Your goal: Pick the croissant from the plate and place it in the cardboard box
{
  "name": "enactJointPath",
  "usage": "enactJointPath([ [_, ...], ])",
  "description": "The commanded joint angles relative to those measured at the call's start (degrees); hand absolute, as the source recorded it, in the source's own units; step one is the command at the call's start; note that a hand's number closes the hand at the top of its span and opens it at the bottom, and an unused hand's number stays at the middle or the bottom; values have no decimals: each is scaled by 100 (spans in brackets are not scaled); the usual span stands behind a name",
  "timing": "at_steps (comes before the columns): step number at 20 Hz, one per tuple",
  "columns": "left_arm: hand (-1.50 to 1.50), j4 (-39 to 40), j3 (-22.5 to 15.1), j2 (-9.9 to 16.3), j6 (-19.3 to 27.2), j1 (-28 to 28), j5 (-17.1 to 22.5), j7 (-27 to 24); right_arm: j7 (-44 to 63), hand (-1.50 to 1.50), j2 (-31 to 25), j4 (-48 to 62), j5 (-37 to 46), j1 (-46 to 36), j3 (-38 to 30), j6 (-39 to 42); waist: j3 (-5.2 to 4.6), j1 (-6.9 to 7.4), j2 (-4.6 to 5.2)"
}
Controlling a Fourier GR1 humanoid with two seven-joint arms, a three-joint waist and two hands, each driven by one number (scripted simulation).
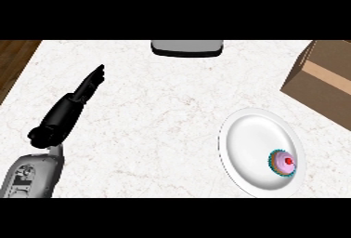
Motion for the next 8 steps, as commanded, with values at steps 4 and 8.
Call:
enactJointPath([
  [4, 0, -23, 72, 56, 22, 118, -25, -225, 691, -150, -422, 934, -1332, -86, -1379, 601, 2, 32, 61],
  [8, 0, -139, -49, -27, -16, 25, -18, 12, 802, -150, -695, 867, -1581, 92, -1618, 560, 18, 96, 102],
])
